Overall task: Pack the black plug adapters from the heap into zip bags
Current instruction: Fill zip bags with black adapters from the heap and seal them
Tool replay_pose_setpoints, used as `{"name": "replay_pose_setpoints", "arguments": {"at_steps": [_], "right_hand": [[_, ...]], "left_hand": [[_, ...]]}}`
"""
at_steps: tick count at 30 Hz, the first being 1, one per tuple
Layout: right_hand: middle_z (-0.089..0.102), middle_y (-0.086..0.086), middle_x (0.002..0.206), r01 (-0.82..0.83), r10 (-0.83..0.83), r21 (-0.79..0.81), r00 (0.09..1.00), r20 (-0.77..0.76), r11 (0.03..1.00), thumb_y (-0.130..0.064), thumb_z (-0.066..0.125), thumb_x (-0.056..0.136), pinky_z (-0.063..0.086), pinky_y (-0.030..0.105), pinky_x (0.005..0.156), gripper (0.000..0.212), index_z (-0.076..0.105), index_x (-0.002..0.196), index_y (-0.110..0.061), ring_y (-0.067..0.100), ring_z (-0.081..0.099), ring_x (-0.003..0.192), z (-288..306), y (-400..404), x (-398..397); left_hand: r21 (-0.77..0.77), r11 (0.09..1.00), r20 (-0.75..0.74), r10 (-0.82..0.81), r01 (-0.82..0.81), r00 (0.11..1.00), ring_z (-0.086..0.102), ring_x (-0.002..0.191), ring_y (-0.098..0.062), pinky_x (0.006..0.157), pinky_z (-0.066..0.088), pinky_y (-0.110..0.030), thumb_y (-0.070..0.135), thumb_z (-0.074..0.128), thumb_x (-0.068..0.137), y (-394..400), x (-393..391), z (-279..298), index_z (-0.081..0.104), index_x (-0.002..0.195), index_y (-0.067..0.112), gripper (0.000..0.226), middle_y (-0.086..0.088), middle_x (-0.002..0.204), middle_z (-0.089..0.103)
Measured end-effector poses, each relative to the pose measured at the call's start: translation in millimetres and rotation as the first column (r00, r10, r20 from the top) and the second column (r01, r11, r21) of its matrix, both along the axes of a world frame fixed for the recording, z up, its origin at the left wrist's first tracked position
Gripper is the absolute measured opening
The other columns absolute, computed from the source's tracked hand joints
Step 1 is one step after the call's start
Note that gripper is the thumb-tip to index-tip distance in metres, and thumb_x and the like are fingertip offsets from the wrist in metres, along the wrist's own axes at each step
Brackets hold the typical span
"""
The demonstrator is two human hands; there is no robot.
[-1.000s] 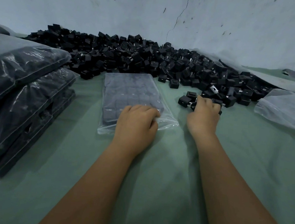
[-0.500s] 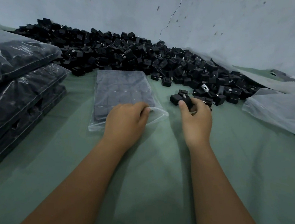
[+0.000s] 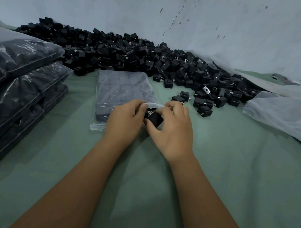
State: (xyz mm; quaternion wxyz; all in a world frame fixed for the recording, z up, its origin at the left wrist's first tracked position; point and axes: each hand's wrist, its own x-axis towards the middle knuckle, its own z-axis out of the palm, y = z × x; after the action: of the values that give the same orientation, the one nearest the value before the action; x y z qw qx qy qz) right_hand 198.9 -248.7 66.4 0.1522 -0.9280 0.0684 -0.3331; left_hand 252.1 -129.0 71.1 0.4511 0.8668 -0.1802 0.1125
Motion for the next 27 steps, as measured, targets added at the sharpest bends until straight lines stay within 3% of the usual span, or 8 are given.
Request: {"name": "replay_pose_setpoints", "arguments": {"at_steps": [6,10,13,17,22,27], "right_hand": [[0.054,0.009,0.118,0.078,-0.083,-0.207,0.996,-0.013,0.975,-0.044,0.063,0.081,0.041,0.034,0.083,0.038,0.067,0.101,-0.012,0.026,0.051,0.106,4.3,6.1,5.5],[0.050,0.004,0.108,0.126,-0.179,-0.303,0.972,-0.154,0.945,-0.055,0.047,0.088,0.033,0.034,0.083,0.048,0.065,0.099,-0.012,0.024,0.045,0.103,1.6,4.8,8.5],[0.050,0.001,0.100,0.132,-0.189,-0.281,0.964,-0.185,0.951,-0.058,0.043,0.084,0.032,0.035,0.081,0.050,0.066,0.092,-0.015,0.022,0.046,0.097,-0.3,2.7,6.4],[0.051,0.000,0.099,0.159,-0.218,-0.257,0.950,-0.224,0.953,-0.061,0.043,0.080,0.032,0.035,0.080,0.050,0.066,0.090,-0.017,0.020,0.046,0.096,-2.7,1.0,4.6],[0.051,0.001,0.095,0.220,-0.280,-0.294,0.944,-0.177,0.930,-0.064,0.050,0.080,0.022,0.034,0.072,0.050,0.067,0.086,-0.017,0.022,0.047,0.092,0.9,3.5,7.2],[0.047,-0.001,0.093,0.220,-0.275,-0.237,0.933,-0.231,0.946,-0.064,0.040,0.074,0.025,0.036,0.072,0.051,0.063,0.083,-0.020,0.021,0.047,0.090,1.4,5.1,2.4]], "left_hand": [[0.008,1.000,0.005,-0.024,0.024,1.000,0.063,0.087,-0.013,0.080,0.052,-0.038,0.032,0.048,0.100,0.4,0.3,-0.1,0.069,0.111,0.026,0.025,0.008,0.092,0.071],[0.121,0.989,0.067,-0.092,0.084,0.994,0.061,0.102,-0.018,0.091,0.048,-0.041,0.011,0.050,0.093,1.1,-1.2,-1.4,0.068,0.120,0.022,0.034,0.002,0.109,0.071],[0.198,0.975,0.120,-0.128,0.103,0.985,0.058,0.108,-0.023,0.096,0.044,-0.043,-0.001,0.053,0.083,2.4,-1.4,-0.7,0.068,0.120,0.018,0.045,-0.002,0.112,0.070],[0.241,0.966,0.163,-0.133,0.091,0.978,0.055,0.110,-0.025,0.098,0.041,-0.042,0.000,0.061,0.081,2.9,-0.5,-3.0,0.066,0.122,0.018,0.045,-0.002,0.116,0.067],[0.220,0.970,0.168,-0.142,0.103,0.976,0.056,0.108,-0.024,0.095,0.042,-0.043,-0.002,0.057,0.078,3.7,0.7,-3.6,0.068,0.119,0.018,0.046,-0.001,0.112,0.068],[0.227,0.968,0.165,-0.142,0.102,0.976,0.056,0.110,-0.022,0.096,0.041,-0.041,-0.001,0.058,0.078,3.9,3.4,-4.9,0.067,0.120,0.019,0.048,0.001,0.114,0.068]]}}
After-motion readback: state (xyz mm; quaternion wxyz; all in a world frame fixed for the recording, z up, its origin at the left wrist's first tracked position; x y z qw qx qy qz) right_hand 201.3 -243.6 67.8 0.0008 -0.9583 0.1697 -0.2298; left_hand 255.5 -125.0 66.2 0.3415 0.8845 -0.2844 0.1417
